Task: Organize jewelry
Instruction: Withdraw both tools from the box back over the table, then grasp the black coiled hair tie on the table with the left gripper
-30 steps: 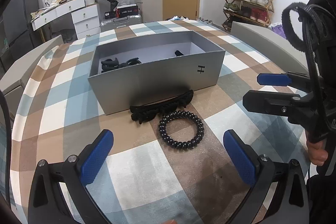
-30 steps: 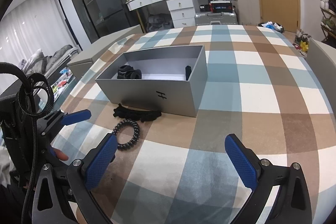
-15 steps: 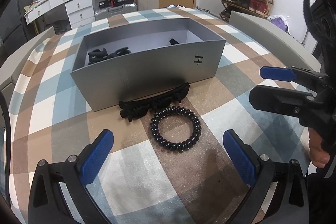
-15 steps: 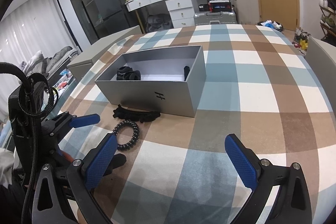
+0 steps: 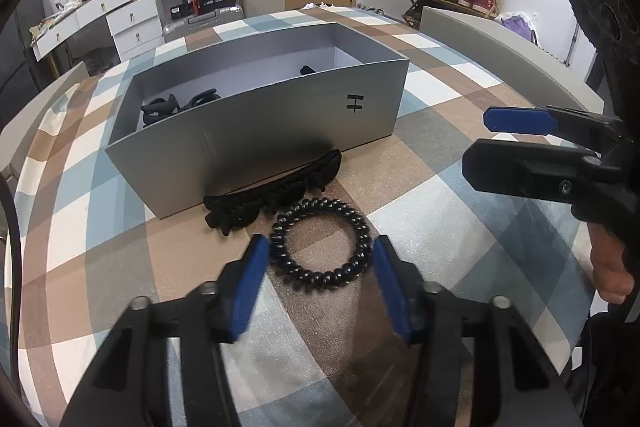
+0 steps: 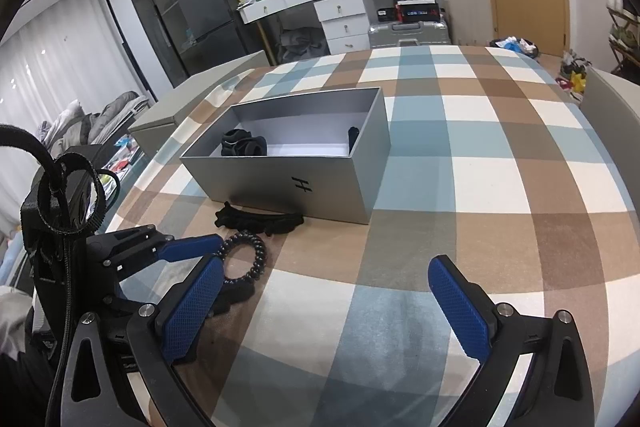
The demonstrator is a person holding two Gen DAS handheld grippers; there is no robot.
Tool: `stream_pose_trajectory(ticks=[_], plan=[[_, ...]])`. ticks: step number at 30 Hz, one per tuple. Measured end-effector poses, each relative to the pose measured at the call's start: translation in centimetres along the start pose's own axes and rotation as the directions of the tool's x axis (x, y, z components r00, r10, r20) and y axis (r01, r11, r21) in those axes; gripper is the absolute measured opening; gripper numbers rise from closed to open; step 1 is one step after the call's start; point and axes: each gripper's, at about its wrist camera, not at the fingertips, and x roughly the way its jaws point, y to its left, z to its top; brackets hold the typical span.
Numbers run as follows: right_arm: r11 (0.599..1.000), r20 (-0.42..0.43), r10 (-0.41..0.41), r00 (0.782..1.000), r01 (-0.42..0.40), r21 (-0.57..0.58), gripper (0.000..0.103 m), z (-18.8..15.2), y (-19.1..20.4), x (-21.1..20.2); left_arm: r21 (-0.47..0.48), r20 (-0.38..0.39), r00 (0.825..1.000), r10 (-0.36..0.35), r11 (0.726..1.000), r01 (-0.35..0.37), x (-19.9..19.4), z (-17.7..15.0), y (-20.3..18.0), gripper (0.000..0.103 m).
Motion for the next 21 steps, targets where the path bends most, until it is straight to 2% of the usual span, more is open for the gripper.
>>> stream_pose_trajectory(ticks=[5, 17, 21], plan=[[1.0, -0.001, 0.001, 1.0, -0.001, 0.0, 0.103, 0.0, 0.0, 0.0, 0.0, 0.008, 1.0, -0.007, 1.0, 0.007, -0.2, -0.1, 0.1, 0.037], [1.0, -0.005, 0.006, 1.0, -0.006, -0.026, 0.103, -0.2, 0.6, 0.1, -0.001, 0.044, 0.999, 0.001, 1.0, -0.001, -1.6, -0.8, 0.3, 0.037], [1.0, -0.003, 0.012, 1.0, -0.012, 0.0, 0.103, 0.0, 0.2, 0.0, -0.011, 0.059, 0.998, 0.003, 1.0, -0.002, -2.1, -1.1, 0.5, 0.037]])
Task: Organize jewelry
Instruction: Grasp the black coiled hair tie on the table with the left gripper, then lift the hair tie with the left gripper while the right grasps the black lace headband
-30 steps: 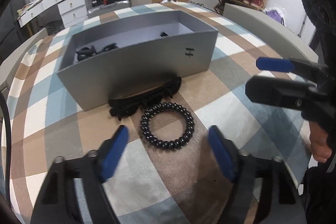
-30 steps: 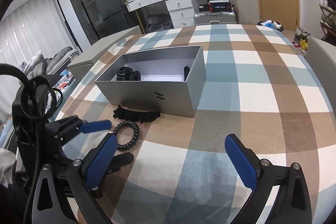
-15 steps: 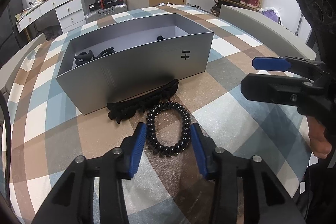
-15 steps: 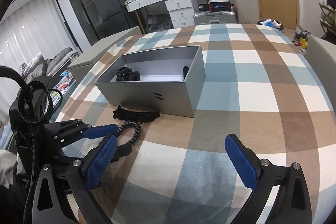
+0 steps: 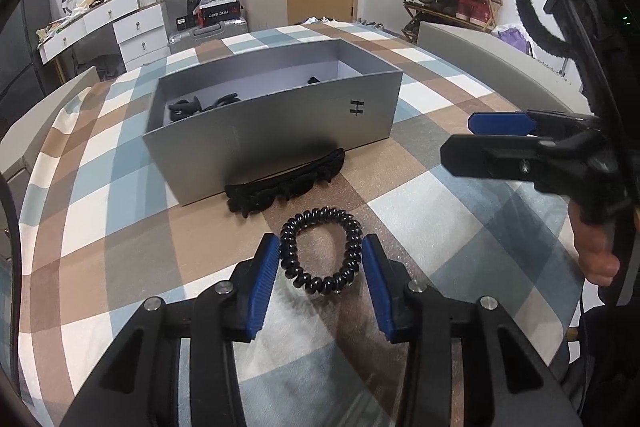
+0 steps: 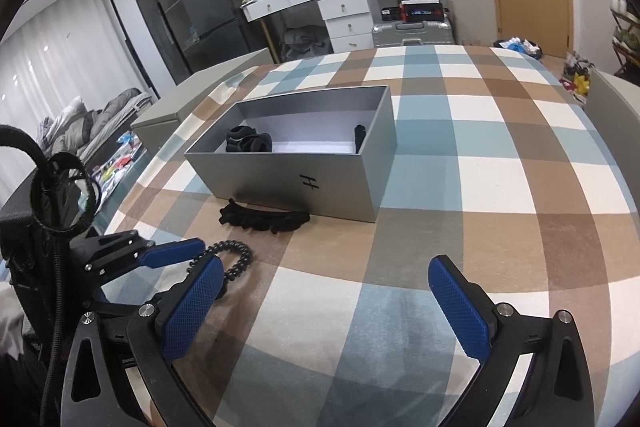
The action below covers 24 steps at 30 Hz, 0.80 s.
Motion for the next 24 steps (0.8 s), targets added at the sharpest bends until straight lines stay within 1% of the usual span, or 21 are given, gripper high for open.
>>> stream_pose_trajectory(ticks=[5, 11, 15, 17, 18, 19, 20, 21, 24], plan=[[0.999, 0.008, 0.028, 1.0, -0.028, 0.038, 0.103, 0.3, -0.6, -0.3, -0.023, 0.023, 1.0, 0.004, 1.0, -0.004, -0.8, -0.1, 0.8, 0.037], [0.999, -0.007, 0.027, 1.0, -0.026, 0.035, 0.103, 0.5, -0.2, 0.3, -0.061, 0.047, 0.999, 0.016, 0.998, -0.013, -1.3, -0.3, 2.1, 0.037], [0.999, -0.036, 0.036, 0.999, -0.035, 0.024, 0.103, 0.6, 0.6, 1.3, -0.086, 0.061, 0.998, 0.031, 0.996, -0.026, -1.6, -0.5, 3.0, 0.037], [0.998, -0.07, 0.063, 0.996, -0.063, 0.012, 0.103, 0.8, 1.2, 2.2, -0.093, 0.066, 0.997, 0.044, 0.995, -0.038, -1.7, -0.7, 3.2, 0.037], [0.997, -0.08, 0.077, 0.994, -0.077, 0.008, 0.098, 0.8, 1.5, 2.4, -0.097, 0.069, 0.996, 0.051, 0.994, -0.044, -1.8, -0.9, 3.4, 0.037], [0.995, -0.094, 0.095, 0.991, -0.095, -0.001, 0.092, 0.8, 1.9, 2.9, -0.104, 0.069, 0.996, 0.054, 0.994, -0.046, -1.9, -1.0, 3.7, 0.037], [0.994, -0.113, 0.104, 0.988, -0.106, -0.013, 0.088, 0.9, 2.2, 3.4, -0.113, 0.07, 0.996, 0.053, 0.993, -0.045, -1.9, -1.2, 4.0, 0.037], [0.994, -0.123, 0.102, 0.987, -0.106, -0.021, 0.082, 0.9, 2.5, 3.7, -0.122, 0.07, 0.996, 0.054, 0.992, -0.045, -2.0, -1.2, 4.2, 0.037], [0.994, -0.153, 0.087, 0.984, -0.095, -0.045, 0.08, 1.1, 3.2, 5.1, -0.149, 0.078, 0.994, 0.071, 0.987, -0.059, -2.1, -1.4, 5.0, 0.037]])
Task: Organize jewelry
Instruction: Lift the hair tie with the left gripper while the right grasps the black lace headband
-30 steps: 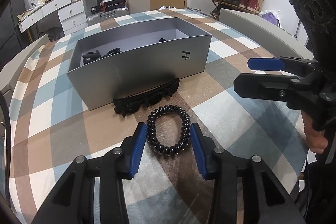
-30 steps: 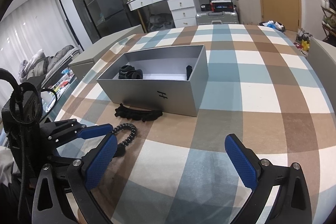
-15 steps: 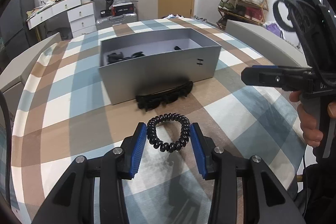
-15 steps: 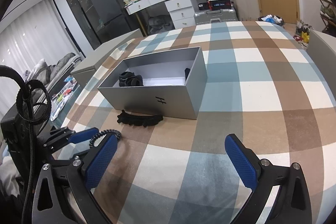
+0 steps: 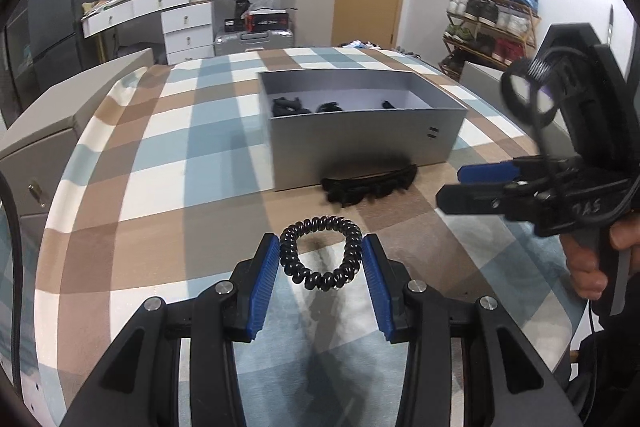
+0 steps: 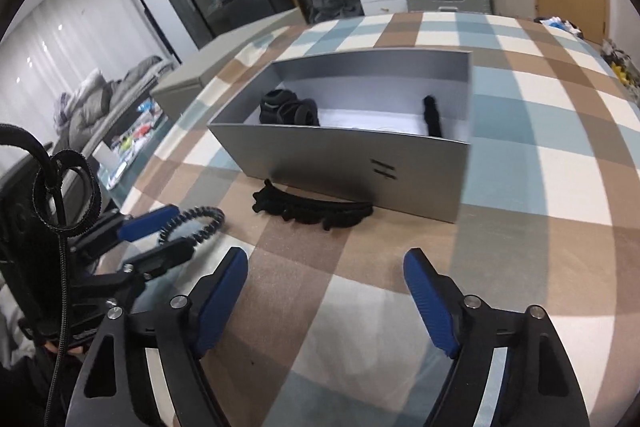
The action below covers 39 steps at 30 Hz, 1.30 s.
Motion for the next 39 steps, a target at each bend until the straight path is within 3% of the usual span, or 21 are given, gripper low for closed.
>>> stream_pose_trajectory(ticks=[16, 35, 38, 39], plan=[[0.987, -0.029, -0.116, 0.993, 0.112, -0.114, 0.07, 1.4, 1.3, 2.5, -0.072, 0.019, 0.999, 0.028, 0.997, -0.026, -0.2, -0.1, 1.8, 0.037], [0.948, -0.012, -0.25, 0.968, 0.242, -0.207, 0.069, 1.3, 4.1, 4.3, -0.116, 0.018, 0.999, 0.032, 0.993, -0.03, -0.4, -0.1, 3.4, 0.037], [0.949, -0.01, -0.257, 0.966, 0.251, -0.193, 0.065, 1.4, 4.1, 4.3, -0.114, 0.017, 0.999, 0.032, 0.993, -0.03, -0.4, -0.1, 3.5, 0.037], [0.948, -0.006, -0.259, 0.966, 0.253, -0.192, 0.059, 1.4, 4.2, 4.3, -0.113, 0.017, 0.999, 0.033, 0.993, -0.031, -0.3, -0.1, 3.5, 0.037]])
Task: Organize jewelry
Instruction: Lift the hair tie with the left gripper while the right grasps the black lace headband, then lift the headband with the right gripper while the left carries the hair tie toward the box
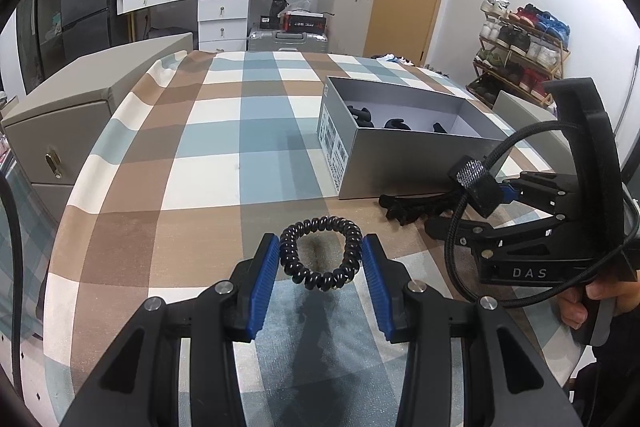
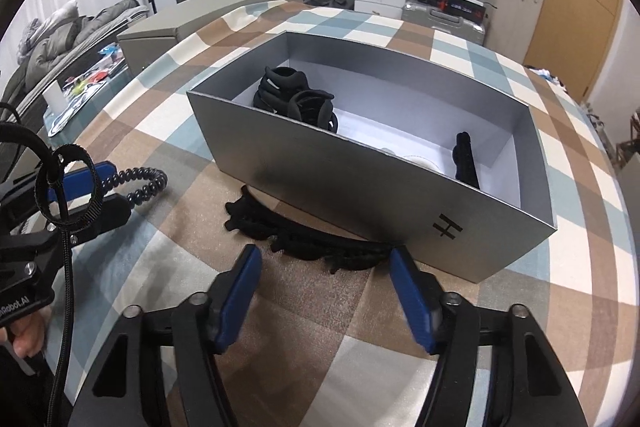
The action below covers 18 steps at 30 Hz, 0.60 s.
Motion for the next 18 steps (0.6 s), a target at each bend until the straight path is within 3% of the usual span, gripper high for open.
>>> stream_pose_trajectory(ticks=[11, 12, 13, 14, 16, 18], plan=[[0.999, 0.031, 0.043, 0.999, -0.044, 0.026, 0.057, -1.1, -0.8, -1.3, 0.003, 0.008, 1.0, 0.006, 1.0, -0.006, -0.1, 0.0, -0.1, 0.037], [0.998, 0.033, 0.046, 0.998, -0.047, 0.031, 0.028, -1.2, -1.0, -1.5, 0.002, 0.01, 1.0, 0.006, 1.0, -0.006, -0.1, 0.0, -0.1, 0.037], [0.997, 0.016, 0.066, 0.998, -0.067, 0.048, 0.016, -1.3, -1.3, -1.5, 0.001, 0.011, 1.0, 0.004, 1.0, -0.004, -0.2, 0.1, -0.1, 0.037], [0.995, 0.01, 0.079, 0.997, -0.08, 0.057, 0.011, -1.4, -1.6, -1.6, 0.002, 0.012, 1.0, 0.002, 1.0, -0.002, -0.2, 0.1, -0.2, 0.037], [0.999, 0.01, 0.037, 0.999, -0.037, 0.029, 0.012, -1.6, -1.4, -1.6, 0.008, 0.013, 1.0, 0.003, 1.0, -0.003, -0.2, 0.1, -0.3, 0.037], [0.998, 0.017, 0.054, 0.998, -0.054, 0.026, 0.016, -1.8, -1.4, -1.8, 0.012, 0.011, 1.0, 0.007, 1.0, -0.007, -0.1, 0.0, -0.3, 0.037]])
